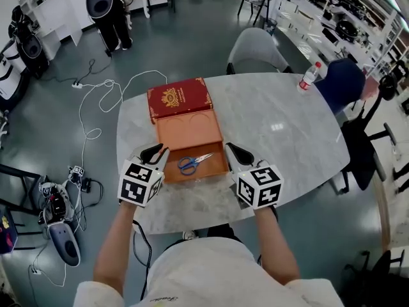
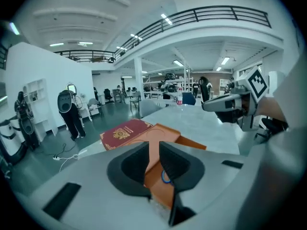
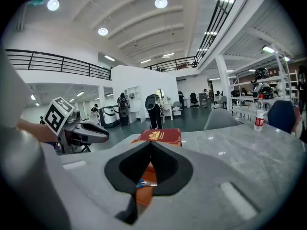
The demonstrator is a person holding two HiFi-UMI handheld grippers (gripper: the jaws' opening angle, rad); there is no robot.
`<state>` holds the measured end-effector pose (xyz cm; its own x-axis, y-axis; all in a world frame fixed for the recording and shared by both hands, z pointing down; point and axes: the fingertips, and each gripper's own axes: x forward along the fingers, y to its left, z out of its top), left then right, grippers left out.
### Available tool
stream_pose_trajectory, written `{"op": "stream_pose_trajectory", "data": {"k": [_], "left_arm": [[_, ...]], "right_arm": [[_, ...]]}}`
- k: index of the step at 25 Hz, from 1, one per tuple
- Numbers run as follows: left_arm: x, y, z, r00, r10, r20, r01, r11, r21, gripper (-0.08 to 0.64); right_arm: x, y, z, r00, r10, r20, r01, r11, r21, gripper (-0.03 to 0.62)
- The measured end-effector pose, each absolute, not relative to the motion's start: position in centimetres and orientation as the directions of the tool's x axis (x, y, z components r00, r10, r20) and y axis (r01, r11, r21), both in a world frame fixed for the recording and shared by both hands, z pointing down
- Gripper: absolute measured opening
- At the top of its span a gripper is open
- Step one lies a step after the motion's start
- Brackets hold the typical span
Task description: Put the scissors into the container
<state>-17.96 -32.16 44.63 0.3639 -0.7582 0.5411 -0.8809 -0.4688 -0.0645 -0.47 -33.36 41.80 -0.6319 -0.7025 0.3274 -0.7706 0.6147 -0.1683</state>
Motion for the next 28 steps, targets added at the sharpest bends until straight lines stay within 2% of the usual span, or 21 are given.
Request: {"op": "stream_pose_trajectory", "data": {"k": [5,12,28], "left_arm": [[-19.9,-31.0,42.2,0.337,-0.834,0.436,-0.922,-0.387,-0.027,0.048],[-23.0,-29.3,41.0,0.265,-0.894,0.362,-0.960,-0.279,0.015,0.029],[-24.6,-26.9,41.5,0.244,-0.905,0.349,-0.968,-0.250,0.030,0.025]], "right_arm": [[-0.7,-32.0,40.6,-0.613,-0.727,0.311,-0.786,0.601,-0.145,0.005],[-1.1,-30.2,39.6,-0.585,-0.758,0.290,-0.806,0.583,-0.103,0.005],[-1.3,-28.2,39.4,-0.555,-0.778,0.295,-0.825,0.560,-0.078,0.005]]}}
